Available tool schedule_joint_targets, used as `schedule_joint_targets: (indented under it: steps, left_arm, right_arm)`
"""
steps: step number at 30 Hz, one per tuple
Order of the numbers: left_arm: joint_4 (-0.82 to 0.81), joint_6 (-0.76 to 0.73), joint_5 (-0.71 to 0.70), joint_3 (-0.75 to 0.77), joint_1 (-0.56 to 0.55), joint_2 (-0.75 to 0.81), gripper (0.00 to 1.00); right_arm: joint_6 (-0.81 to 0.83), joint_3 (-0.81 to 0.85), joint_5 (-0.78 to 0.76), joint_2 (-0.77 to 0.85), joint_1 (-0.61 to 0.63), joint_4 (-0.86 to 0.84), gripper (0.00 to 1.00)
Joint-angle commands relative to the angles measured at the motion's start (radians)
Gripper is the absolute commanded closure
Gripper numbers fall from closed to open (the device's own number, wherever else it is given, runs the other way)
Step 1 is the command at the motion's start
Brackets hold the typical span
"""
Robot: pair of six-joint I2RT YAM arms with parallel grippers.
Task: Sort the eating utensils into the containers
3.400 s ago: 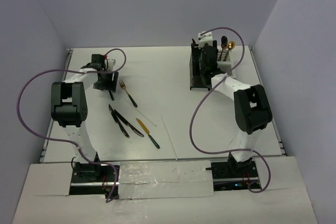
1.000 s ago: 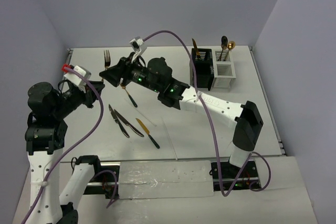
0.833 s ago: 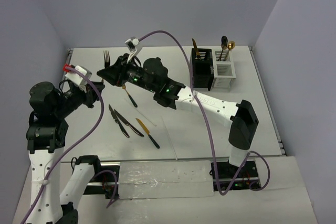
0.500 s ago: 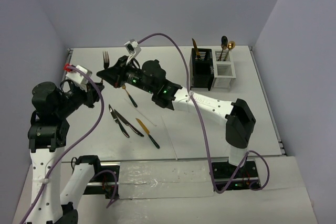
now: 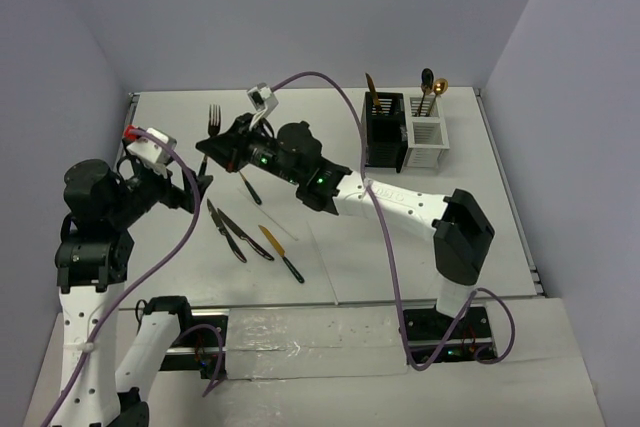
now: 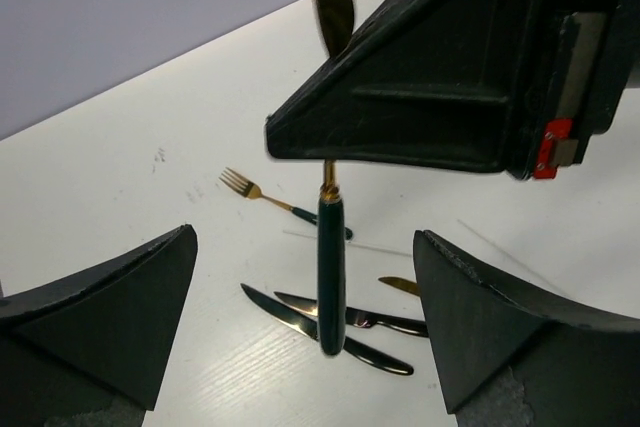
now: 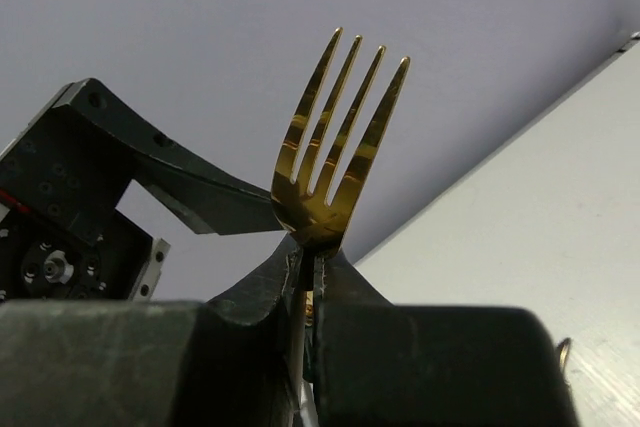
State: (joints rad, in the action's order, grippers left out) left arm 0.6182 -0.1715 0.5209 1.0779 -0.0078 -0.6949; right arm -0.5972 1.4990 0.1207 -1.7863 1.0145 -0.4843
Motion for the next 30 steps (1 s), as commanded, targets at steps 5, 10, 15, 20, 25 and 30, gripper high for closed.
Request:
schedule_joint_targets:
  steps: [5,10,15,20,25,30]
  left_arm:
    - [0.037,-0.028,-0.185,0.05,-0.001,0.021,0.01]
    - [0.011,-0.056,-0.37,-0.001,-0.001,-0.014,0.01]
    - [-0.072,-0.051,-0.395,-0.076,-0.001,-0.06,0.01]
    - [-0.141,-0.048,-0.404,-0.121,-0.001,-0.129,0.01]
    - [-0.182,-0.068,-0.467,-0.164,-0.001,-0.184,0.01]
    - [-0.23,-0.069,-0.496,-0.199,-0.001,-0.239,0.01]
  right_arm:
    - [0.092,-0.15,-0.119,0.223,-0.181,-0.027,1.0]
    - [0.258,-0.322,-0.303,0.467,-0.422,0.067,1.0]
    - [0.356,-0.398,-0.43,0.542,-0.695,0.09,1.0]
    - [0.363,-0.385,-0.47,0.432,-0.846,0.099,1.0]
    - [0.359,-0.345,-0.501,0.318,-0.924,0.122,1.0]
    - [0.363,-0.342,-0.515,0.239,-0.947,0.138,1.0]
